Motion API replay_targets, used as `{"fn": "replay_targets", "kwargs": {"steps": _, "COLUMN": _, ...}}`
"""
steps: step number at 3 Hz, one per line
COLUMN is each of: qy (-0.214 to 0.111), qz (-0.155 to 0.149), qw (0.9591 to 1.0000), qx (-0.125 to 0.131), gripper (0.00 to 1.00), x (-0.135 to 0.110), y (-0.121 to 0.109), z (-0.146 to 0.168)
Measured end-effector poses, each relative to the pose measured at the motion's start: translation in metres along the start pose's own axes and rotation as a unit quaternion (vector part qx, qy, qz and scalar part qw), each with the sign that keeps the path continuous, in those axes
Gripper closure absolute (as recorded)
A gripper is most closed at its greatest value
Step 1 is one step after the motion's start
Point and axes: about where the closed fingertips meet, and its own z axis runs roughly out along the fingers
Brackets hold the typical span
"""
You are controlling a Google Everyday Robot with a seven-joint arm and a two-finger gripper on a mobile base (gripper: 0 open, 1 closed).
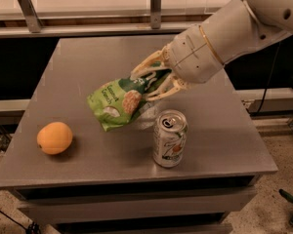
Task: Move green rice chip bag near 7up can
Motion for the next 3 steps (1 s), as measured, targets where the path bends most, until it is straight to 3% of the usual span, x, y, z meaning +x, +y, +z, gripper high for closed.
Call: {"fn": "replay_targets", "kwargs": {"steps": 3, "qy": 0.024, "qz": 0.001, "qw": 0.9996, "qx": 0.012, "gripper": 1.0, "x": 0.032, "y": 0.006, "z": -0.016}}
